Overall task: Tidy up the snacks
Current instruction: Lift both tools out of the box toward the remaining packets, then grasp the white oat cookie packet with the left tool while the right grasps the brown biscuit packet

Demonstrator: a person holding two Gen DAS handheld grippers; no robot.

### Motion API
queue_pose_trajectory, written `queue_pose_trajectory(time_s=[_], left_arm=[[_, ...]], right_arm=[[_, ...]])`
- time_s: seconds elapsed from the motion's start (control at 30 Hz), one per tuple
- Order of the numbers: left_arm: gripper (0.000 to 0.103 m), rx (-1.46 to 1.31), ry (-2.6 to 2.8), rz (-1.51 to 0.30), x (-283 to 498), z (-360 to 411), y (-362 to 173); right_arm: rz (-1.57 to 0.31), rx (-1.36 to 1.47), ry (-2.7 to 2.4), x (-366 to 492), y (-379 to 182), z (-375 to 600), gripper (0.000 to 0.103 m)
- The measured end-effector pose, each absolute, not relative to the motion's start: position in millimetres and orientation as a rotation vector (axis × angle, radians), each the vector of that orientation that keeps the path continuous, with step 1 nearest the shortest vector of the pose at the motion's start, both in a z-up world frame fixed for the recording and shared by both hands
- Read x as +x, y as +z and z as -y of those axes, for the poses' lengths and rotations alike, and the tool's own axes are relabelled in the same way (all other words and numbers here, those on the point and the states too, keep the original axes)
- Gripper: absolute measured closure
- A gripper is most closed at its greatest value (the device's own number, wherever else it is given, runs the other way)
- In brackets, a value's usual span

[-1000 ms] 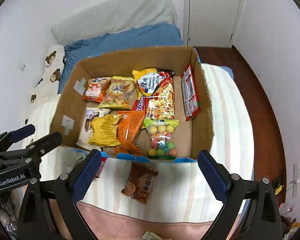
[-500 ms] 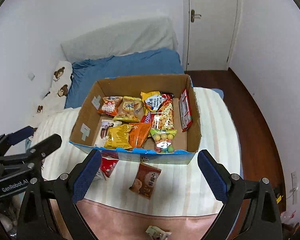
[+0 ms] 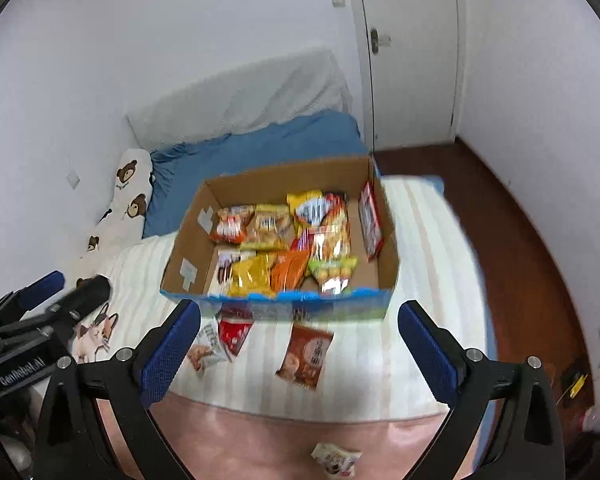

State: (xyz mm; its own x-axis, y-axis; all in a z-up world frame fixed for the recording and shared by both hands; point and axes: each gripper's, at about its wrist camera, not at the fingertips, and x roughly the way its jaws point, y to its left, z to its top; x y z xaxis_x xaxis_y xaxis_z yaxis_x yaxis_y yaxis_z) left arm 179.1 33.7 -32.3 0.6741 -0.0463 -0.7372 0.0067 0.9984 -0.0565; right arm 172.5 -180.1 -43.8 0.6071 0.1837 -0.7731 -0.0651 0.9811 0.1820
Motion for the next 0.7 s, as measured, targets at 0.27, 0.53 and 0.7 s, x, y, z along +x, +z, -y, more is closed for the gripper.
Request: queue_pose_trajectory(time_s=[0.27, 0.53, 0.7], left_arm=[[0.008, -0.066, 0.096, -1.035, 187.9, -71.1, -121.5], [0.008, 0.191, -0.002, -1.232, 219.9, -55.1, -208.6], [0.008, 0.423, -0.147, -1.310, 254.2, -25.2, -255.1]], right_arm=[[-1.162, 0.288, 0.131, 199.8, -166.6, 184.9, 0.002], [-1.304, 0.320, 0.132, 229.9, -265.6, 164.4, 0.004], [-1.351, 0.303, 0.112, 251.1, -292.9, 154.7, 0.025]])
